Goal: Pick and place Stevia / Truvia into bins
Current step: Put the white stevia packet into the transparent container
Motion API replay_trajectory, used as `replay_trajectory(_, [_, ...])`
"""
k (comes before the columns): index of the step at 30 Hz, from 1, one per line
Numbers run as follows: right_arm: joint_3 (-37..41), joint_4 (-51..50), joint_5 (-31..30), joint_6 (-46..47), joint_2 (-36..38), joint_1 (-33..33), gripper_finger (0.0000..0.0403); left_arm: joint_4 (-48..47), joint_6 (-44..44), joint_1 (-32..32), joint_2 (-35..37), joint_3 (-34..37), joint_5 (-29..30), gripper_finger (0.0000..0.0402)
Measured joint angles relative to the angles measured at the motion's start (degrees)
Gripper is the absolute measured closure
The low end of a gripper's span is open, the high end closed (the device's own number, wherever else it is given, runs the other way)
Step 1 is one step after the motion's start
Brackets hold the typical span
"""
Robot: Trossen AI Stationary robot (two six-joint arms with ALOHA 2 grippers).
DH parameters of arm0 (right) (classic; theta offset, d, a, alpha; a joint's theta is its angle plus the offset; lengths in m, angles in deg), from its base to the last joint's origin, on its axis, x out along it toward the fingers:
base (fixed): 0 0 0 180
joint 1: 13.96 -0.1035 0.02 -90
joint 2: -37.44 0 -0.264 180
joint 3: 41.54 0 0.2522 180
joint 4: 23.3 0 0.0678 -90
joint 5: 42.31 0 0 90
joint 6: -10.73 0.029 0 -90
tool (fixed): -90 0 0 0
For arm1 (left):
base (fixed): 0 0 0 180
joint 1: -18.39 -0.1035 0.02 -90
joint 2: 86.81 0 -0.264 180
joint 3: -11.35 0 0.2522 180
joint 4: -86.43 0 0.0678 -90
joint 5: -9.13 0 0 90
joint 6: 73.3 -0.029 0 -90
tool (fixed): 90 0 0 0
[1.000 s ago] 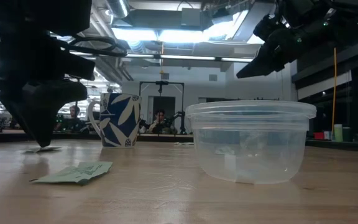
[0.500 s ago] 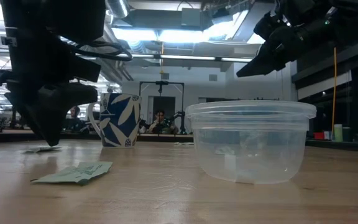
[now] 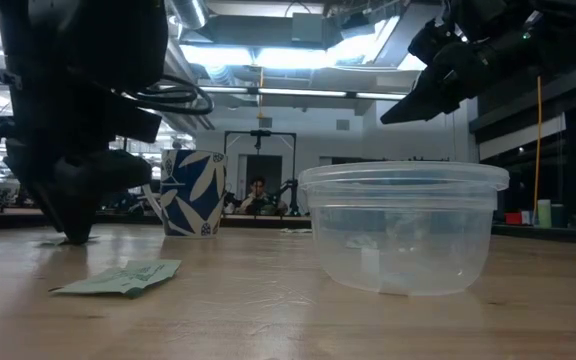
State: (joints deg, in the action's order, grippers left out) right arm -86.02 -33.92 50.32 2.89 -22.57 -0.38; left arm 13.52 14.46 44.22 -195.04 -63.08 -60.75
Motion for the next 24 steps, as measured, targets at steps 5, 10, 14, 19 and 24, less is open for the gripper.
replay_trajectory(5, [0.0, 0.0, 0.0, 0.01, 0.0, 0.0, 0.0385, 0.22, 1.57, -0.03, -0.02, 0.07, -0.77, 0.0269])
replay_trajectory(10, [0.0, 0.0, 0.0, 0.02, 0.0, 0.0, 0.0386, 0.96, 4.05, -0.07, -0.09, 0.11, -1.32, 0.0303])
replay_trajectory(14, [0.0, 0.0, 0.0, 0.02, 0.0, -0.01, 0.0386, 1.36, 4.05, -0.07, -0.11, 0.11, -1.55, 0.033])
replay_trajectory(19, [0.0, 0.0, 0.0, 0.02, 0.0, 0.0, 0.0385, 1.94, 4.05, -0.07, -0.16, 0.18, -1.23, 0.0365])
replay_trajectory(24, [0.0, 0.0, 0.0, 0.02, 0.0, 0.0, 0.0385, 2.96, 3.03, 0.08, -0.2, 0.22, -1.18, 0.0397])
